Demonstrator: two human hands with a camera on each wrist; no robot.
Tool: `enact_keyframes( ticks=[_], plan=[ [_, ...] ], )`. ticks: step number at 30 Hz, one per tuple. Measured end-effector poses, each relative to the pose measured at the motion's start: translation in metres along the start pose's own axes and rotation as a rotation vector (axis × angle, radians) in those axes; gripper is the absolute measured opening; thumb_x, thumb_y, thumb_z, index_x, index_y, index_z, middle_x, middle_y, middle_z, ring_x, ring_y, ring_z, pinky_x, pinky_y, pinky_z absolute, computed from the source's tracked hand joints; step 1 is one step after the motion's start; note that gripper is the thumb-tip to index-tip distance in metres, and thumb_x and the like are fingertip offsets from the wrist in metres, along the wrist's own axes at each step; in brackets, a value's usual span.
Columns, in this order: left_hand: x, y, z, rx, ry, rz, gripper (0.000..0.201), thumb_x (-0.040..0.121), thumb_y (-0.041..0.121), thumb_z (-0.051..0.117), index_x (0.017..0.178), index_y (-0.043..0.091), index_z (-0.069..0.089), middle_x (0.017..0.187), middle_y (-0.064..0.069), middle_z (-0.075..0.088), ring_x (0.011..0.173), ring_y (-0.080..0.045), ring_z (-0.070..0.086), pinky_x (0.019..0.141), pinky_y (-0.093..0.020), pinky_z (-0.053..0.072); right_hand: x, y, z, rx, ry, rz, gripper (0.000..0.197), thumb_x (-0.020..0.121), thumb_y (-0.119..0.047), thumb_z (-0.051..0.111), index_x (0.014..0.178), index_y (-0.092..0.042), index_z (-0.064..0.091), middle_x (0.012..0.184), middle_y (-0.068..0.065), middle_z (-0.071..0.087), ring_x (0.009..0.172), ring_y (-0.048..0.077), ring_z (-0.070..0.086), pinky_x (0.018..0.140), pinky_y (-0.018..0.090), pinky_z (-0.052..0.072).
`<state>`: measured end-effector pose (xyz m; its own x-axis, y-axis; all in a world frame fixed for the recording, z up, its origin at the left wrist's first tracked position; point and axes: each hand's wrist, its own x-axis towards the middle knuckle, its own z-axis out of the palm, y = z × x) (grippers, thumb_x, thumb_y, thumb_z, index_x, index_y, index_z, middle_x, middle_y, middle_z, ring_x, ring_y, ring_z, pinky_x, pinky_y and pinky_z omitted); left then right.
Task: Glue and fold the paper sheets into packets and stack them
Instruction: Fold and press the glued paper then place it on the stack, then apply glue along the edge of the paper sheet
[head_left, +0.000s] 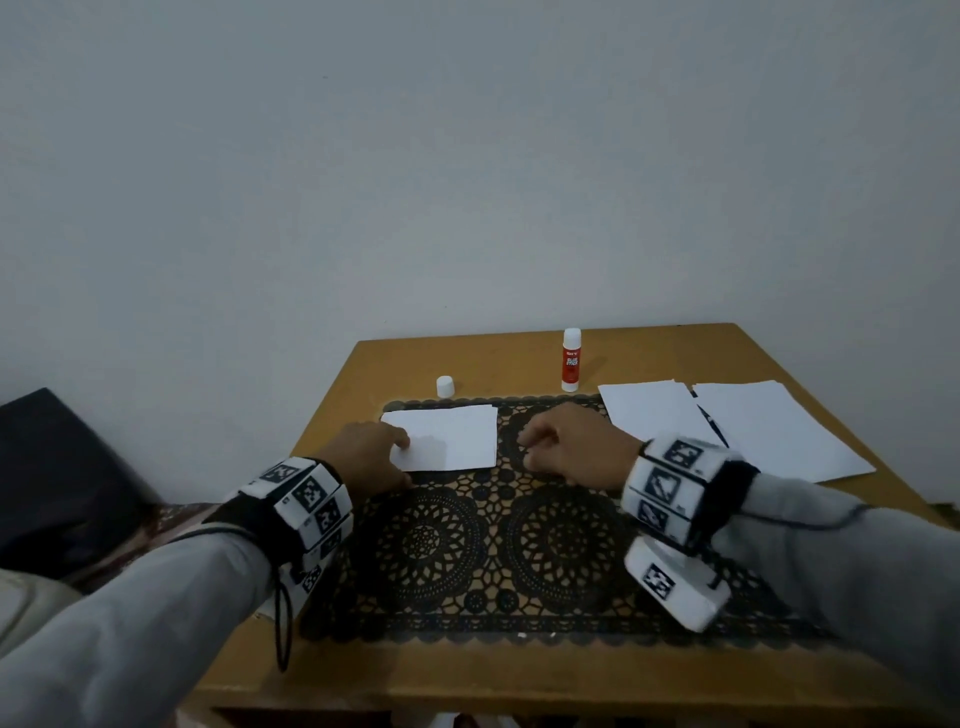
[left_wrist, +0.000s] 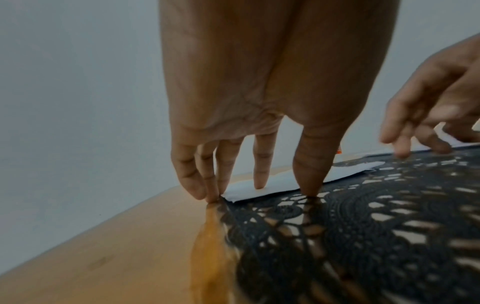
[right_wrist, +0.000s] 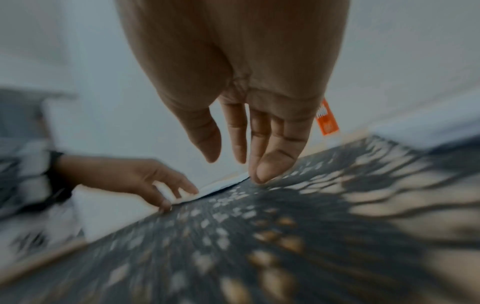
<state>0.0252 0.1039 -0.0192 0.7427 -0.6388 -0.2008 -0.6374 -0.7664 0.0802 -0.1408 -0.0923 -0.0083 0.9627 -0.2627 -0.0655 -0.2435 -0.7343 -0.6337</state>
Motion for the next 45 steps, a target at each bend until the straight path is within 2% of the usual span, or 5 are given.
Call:
enact_keyframes(
  ticks=[7,12,18,24,45],
  plan=[
    [-0.002,0.02,-0.002,-0.044,0.101,-0.028,0.042,0.087,0.029,0.058,0.127,0.02,0.05,0.13,-0.007,0.054,0.114,-0.025,0.052,0.093,-0.034,0.045,-0.069,0.038,-0.031,-0.437,0.045,-0.132,0.016,0.093,-0.029,0.053,0.097,-0.021,0.067,0.091,-0.007,0.068,0.082,0.009,0.059,0.076,0.029,0.051],
    [-0.004,0.088,-0.009,-0.113,0.212,0.222,0.034,0.089,0.025,0.056,0.122,0.018,0.051,0.122,-0.007,0.057,0.109,-0.024,0.053,0.09,-0.035,0.045,-0.074,0.093,-0.08,-0.455,0.281,0.022,0.018,0.091,-0.019,0.053,0.079,-0.015,0.066,0.072,-0.006,0.064,0.064,0.011,0.056,0.063,0.03,0.049],
    [0.001,0.195,-0.008,-0.073,0.122,0.581,0.031,0.09,0.024,0.055,0.12,0.015,0.057,0.119,-0.006,0.06,0.111,-0.024,0.054,0.092,-0.034,0.045,-0.066,0.131,-0.097,-0.402,0.383,0.136,0.032,0.092,-0.019,0.05,0.061,-0.021,0.05,0.063,-0.004,0.057,0.064,0.017,0.052,0.06,0.03,0.041],
    [0.025,0.253,0.008,0.035,-0.021,0.615,0.046,0.093,0.037,0.054,0.135,0.017,0.046,0.137,-0.006,0.05,0.126,-0.024,0.045,0.103,-0.036,0.04,-0.06,0.139,-0.096,-0.327,0.431,0.138,0.028,0.092,-0.02,0.051,0.065,-0.013,0.056,0.062,-0.005,0.053,0.061,0.015,0.05,0.056,0.027,0.035],
    [0.039,0.262,0.011,-0.026,0.19,0.699,0.018,0.088,0.023,0.06,0.083,0.009,0.071,0.083,-0.005,0.068,0.081,-0.024,0.062,0.069,-0.029,0.047,-0.059,0.144,-0.098,-0.256,0.463,0.169,0.029,0.084,-0.01,0.05,0.056,-0.016,0.048,0.065,-0.001,0.06,0.064,0.018,0.056,0.057,0.031,0.046]
  ],
)
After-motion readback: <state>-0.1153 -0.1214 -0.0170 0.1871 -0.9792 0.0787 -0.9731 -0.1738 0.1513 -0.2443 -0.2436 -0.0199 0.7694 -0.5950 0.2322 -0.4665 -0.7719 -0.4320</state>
